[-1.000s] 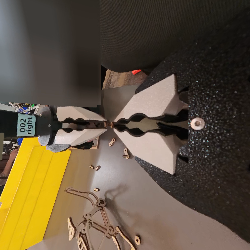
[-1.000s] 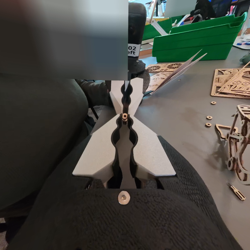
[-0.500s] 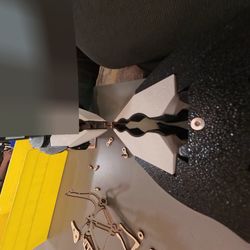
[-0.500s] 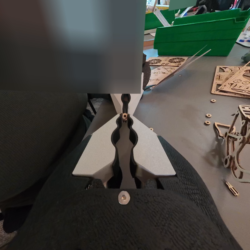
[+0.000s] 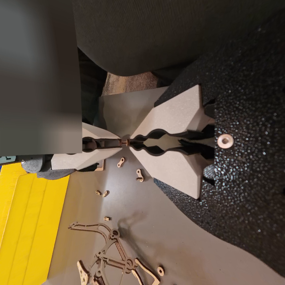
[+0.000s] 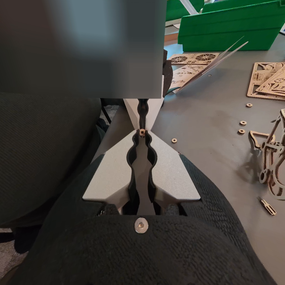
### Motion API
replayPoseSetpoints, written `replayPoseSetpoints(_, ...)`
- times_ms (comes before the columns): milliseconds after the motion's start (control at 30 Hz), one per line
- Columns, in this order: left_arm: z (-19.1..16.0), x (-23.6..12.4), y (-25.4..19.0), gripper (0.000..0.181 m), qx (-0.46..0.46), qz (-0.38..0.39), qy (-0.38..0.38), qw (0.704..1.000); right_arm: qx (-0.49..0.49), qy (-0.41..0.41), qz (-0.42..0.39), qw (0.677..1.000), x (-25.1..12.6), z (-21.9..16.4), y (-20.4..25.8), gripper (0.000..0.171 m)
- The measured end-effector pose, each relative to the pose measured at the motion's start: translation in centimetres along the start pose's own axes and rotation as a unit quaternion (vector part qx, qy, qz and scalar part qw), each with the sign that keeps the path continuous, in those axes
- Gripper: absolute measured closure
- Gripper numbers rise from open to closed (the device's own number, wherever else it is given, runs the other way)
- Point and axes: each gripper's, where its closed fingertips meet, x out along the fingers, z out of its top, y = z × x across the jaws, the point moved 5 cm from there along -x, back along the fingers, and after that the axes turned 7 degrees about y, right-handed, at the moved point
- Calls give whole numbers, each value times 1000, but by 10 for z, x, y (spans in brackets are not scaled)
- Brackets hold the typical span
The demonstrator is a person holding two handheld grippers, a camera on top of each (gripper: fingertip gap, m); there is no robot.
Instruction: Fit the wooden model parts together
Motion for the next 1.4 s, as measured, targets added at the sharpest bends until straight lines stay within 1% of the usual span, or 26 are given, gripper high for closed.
replayPoseSetpoints(100, 2, -3, 0, 181, -5, -8, -13, 1000, -11, -8, -5, 1000, 2, 5, 1, 165)
replayPoseSetpoints(167, -1, 1, 0, 181, 1, 2, 5, 1000, -5, 4, -6, 1000, 1, 0, 0, 165)
replayPoseSetpoints(267, 0, 0, -1, 181, 3, -4, -1, 1000, -26, 7, -15, 1000, 1, 2, 3, 165)
replayPoseSetpoints(333, -2, 4, -1, 181, 9, 4, 20, 1000, -33, 23, -20, 999, 1, -2, 3, 165)
replayPoseSetpoints(533, 3, -5, 2, 181, -7, 2, -29, 1000, -33, -2, -35, 999, -4, 3, 0, 163)
replayPoseSetpoints(567, 5, -9, 3, 181, -16, -1, -48, 999, -32, 2, -49, 998, -5, 2, -3, 155)
replayPoseSetpoints(600, 7, -13, 6, 181, -28, -3, -65, 998, -36, -5, -55, 998, -7, 3, -4, 151)
replayPoseSetpoints(667, 8, -15, 10, 181, -43, 1, -77, 996, -49, -34, -64, 996, -11, 10, -3, 148)
replayPoseSetpoints(733, 8, -17, 15, 181, -68, 6, -83, 994, -72, -45, -98, 992, -15, 14, -5, 140)
replayPoseSetpoints(800, 10, -23, 24, 181, -106, 5, -115, 988, -99, -46, -146, 983, -14, 17, -9, 127)
replayPoseSetpoints(833, 11, -26, 27, 181, -123, 0, -131, 984, -113, -37, -176, 977, -12, 16, -13, 118)
replayPoseSetpoints(900, 12, -28, 31, 181, -149, -11, -150, 977, -168, -18, -253, 953, -8, 17, -20, 99)
replayPoseSetpoints(933, 13, -27, 32, 181, -167, -22, -159, 973, -195, -14, -279, 940, -5, 19, -21, 92)
replayPoseSetpoints(967, 15, -27, 31, 181, -190, -44, -172, 966, -215, -14, -295, 931, -1, 22, -20, 90)
replayPoseSetpoints(1033, 19, -27, 33, 181, -248, -98, -199, 943, -245, -19, -302, 921, 8, 27, -17, 91)
replayPoseSetpoints(1100, 21, -28, 38, 181, -297, -143, -219, 919, -276, -11, -312, 909, 16, 28, -15, 102)
replayPoseSetpoints(1133, 21, -28, 40, 181, -312, -154, -221, 911, -288, -12, -322, 902, 17, 29, -14, 106)
replayPoseSetpoints(1267, 19, -22, 40, 181, -333, -183, -192, 905, -297, -34, -344, 890, 15, 36, -14, 114)
replayPoseSetpoints(1400, 18, -19, 40, 181, -350, -206, -181, 896, -312, -19, -337, 888, 18, 32, -13, 133)
